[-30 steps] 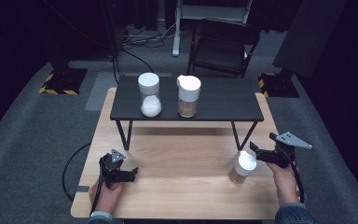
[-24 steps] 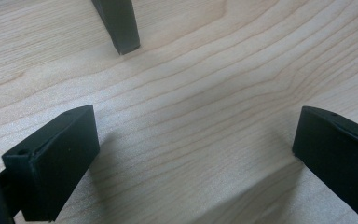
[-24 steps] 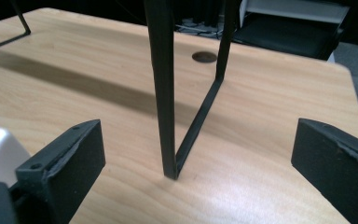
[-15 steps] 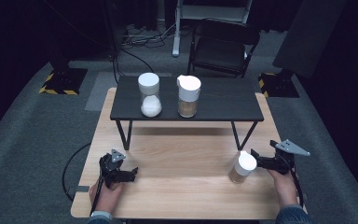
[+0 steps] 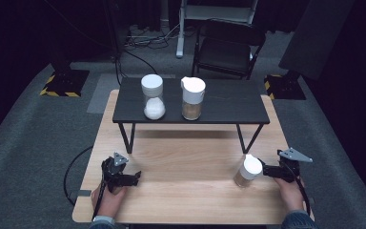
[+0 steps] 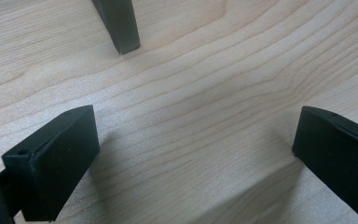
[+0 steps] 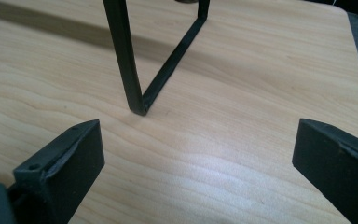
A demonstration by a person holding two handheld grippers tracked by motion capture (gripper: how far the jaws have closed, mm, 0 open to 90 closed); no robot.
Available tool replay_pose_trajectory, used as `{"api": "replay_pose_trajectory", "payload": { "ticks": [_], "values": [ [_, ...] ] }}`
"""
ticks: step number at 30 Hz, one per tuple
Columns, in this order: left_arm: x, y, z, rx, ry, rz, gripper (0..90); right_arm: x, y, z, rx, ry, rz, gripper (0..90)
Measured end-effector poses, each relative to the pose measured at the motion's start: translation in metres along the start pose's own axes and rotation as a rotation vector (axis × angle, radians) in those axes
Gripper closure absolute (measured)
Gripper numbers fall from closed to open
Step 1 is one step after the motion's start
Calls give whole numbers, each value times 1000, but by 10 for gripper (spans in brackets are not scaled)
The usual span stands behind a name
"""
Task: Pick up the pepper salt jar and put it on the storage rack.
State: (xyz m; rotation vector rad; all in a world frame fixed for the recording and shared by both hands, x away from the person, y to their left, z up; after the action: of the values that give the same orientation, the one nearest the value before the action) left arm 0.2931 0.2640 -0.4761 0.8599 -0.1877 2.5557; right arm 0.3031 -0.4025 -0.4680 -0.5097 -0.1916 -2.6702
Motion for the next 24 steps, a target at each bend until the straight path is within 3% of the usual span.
{"api": "replay_pose_trajectory", "payload": {
  "ticks": [24],
  "values": [
    [0, 0, 0, 0, 0, 0, 1, -9, 6, -8, -41, -126, -14, 20]
  ]
}}
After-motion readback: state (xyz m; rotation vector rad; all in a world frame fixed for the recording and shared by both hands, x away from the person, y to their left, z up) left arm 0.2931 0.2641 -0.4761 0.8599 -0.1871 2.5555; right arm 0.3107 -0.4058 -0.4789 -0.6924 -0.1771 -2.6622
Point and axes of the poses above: each handheld gripper's, and its own axes: x roughly backward along the jaws, z roughly out of its top, y roughly to its right, the point moved 3 cm from there along -x, roughly forward along the jaws, and after that the axes turned 9 degrees about y, right-handed, at the moved point
